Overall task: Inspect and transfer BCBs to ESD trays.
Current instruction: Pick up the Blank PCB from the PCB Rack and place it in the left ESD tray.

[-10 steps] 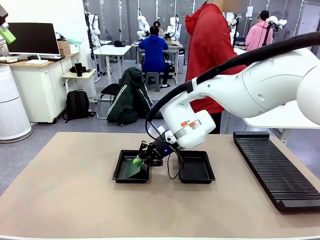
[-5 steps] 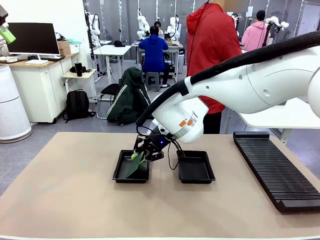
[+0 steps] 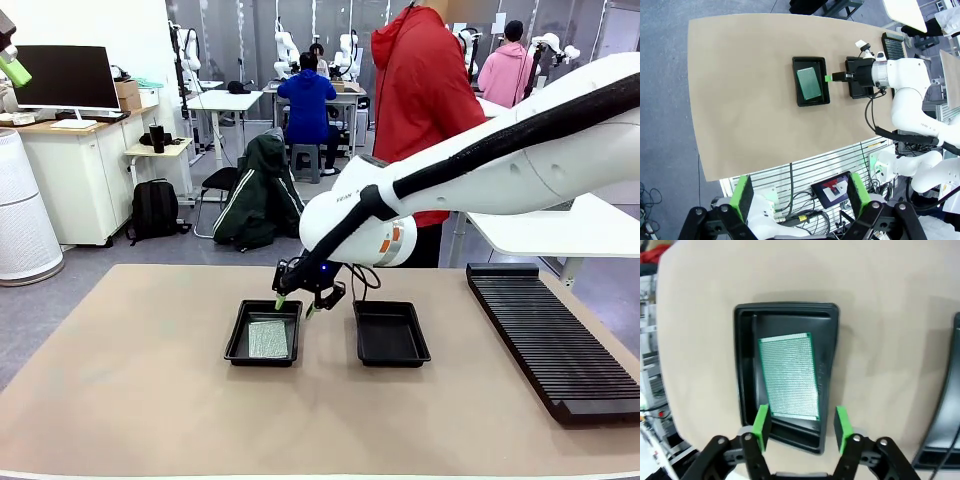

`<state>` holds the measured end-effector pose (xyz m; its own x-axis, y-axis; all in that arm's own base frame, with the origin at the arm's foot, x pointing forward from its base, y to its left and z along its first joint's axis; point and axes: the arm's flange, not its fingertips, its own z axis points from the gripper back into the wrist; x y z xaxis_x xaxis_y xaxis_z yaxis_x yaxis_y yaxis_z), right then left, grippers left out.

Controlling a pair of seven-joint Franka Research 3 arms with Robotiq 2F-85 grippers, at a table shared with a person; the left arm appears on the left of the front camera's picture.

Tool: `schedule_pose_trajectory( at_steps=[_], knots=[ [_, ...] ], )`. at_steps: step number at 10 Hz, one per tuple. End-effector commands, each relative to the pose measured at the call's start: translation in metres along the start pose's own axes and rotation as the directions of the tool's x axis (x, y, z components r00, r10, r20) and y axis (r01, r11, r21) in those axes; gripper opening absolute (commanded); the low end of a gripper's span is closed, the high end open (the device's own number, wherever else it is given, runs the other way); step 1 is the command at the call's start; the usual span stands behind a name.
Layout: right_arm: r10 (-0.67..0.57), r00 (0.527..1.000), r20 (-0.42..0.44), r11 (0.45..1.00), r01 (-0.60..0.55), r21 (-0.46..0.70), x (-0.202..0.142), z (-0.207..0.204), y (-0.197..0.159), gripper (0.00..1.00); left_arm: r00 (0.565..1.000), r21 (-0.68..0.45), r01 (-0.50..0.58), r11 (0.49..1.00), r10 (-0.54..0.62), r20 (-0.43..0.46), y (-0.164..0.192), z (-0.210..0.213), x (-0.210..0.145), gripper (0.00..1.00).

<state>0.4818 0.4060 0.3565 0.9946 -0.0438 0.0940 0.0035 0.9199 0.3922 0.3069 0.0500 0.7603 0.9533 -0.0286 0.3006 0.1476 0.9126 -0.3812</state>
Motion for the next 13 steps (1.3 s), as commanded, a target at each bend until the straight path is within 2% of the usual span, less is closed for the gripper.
schedule_pose_trajectory(
  at_steps=[1, 2, 3, 4, 5, 13],
  knots=[
    [-0.016, 1.000, -0.004, 0.995, 0.016, -0.102, -0.004, 0.010, 0.023, 0.89, 1.000, -0.002, -0.004, 1.000, 0.004, -0.003, 0.001, -0.001, 0.000, 1.00],
    [-0.020, 1.000, -0.003, 0.991, 0.019, -0.134, -0.006, 0.013, 0.025, 0.83, 1.000, -0.002, -0.004, 1.000, 0.004, -0.003, 0.001, -0.001, 0.000, 1.00],
    [-0.022, 1.000, -0.002, 0.990, 0.022, -0.139, -0.008, 0.016, 0.026, 1.00, 1.000, -0.002, -0.004, 1.000, 0.004, -0.003, 0.001, -0.001, 0.000, 1.00],
    [-0.025, 1.000, 0.003, 0.989, 0.025, -0.145, -0.009, 0.019, 0.026, 0.95, 1.000, -0.002, -0.004, 1.000, 0.004, -0.003, 0.001, -0.001, 0.000, 1.00],
    [-0.028, 1.000, 0.004, 0.988, 0.028, -0.153, -0.010, 0.021, 0.026, 1.00, 1.000, -0.002, -0.004, 1.000, 0.004, -0.003, 0.001, -0.001, 0.000, 1.00],
    [-0.008, 1.000, -0.008, 0.993, 0.007, -0.121, -0.006, 0.023, 0.024, 1.00, 1.000, -0.002, -0.004, 1.000, 0.004, -0.003, 0.001, -0.001, 0.000, 1.00]
  ],
)
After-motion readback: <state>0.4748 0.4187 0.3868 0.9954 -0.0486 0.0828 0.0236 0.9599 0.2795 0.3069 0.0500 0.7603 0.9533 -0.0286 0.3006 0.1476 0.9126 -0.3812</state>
